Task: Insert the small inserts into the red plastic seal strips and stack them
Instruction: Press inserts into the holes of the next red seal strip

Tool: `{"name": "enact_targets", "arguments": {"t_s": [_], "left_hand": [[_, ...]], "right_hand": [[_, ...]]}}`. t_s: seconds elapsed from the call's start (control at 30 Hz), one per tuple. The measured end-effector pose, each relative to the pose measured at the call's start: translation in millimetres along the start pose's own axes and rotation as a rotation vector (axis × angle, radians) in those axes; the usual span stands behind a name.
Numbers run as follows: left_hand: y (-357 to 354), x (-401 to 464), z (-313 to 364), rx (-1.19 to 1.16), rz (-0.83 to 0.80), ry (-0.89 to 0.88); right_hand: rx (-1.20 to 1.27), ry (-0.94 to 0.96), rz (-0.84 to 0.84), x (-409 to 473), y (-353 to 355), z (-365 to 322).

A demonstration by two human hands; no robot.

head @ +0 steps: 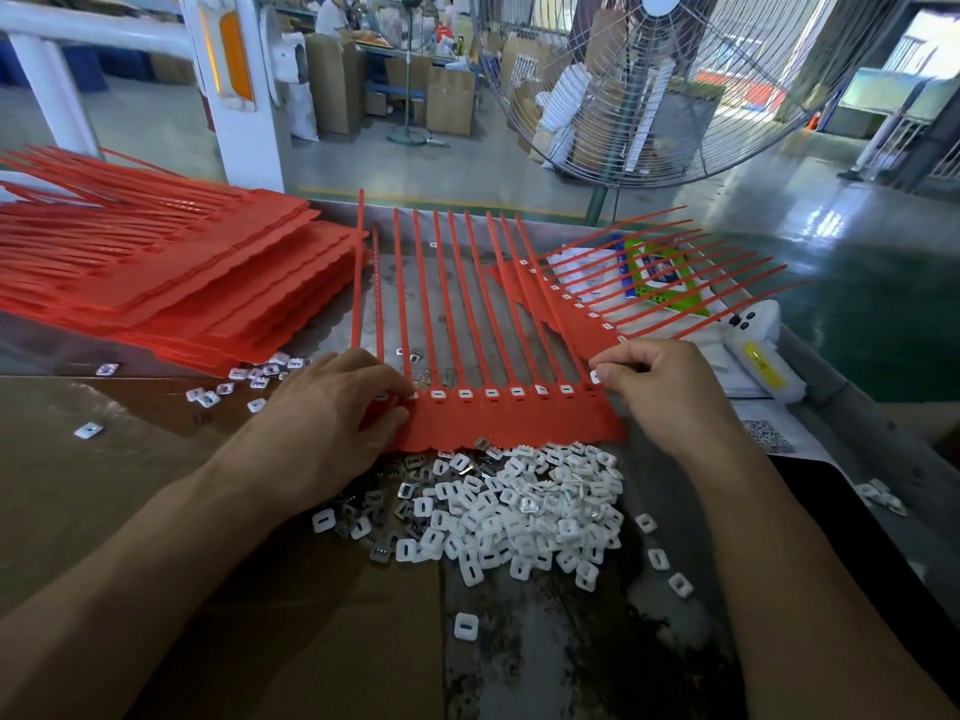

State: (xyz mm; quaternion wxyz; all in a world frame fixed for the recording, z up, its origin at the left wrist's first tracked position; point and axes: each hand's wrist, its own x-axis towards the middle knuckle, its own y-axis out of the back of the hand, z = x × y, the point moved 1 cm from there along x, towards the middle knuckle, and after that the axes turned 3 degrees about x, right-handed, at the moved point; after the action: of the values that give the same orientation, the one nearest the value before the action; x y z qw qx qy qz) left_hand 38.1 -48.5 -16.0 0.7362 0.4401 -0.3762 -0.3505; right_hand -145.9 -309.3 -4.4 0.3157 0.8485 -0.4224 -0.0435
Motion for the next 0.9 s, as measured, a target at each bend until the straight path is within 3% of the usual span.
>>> {"name": "enact_targets", "arguments": {"t_s": [0.27,0.9], "left_hand": [[-1,-1,-2,-0.001,0.018,-0.018],[-2,0,-3,0.004,0.003,-0.005]], "right_hand": [[-0.089,-0.069,0.011,2,-7,1],[-0.201,0.002,0.09,-4,-5,-1]]}}
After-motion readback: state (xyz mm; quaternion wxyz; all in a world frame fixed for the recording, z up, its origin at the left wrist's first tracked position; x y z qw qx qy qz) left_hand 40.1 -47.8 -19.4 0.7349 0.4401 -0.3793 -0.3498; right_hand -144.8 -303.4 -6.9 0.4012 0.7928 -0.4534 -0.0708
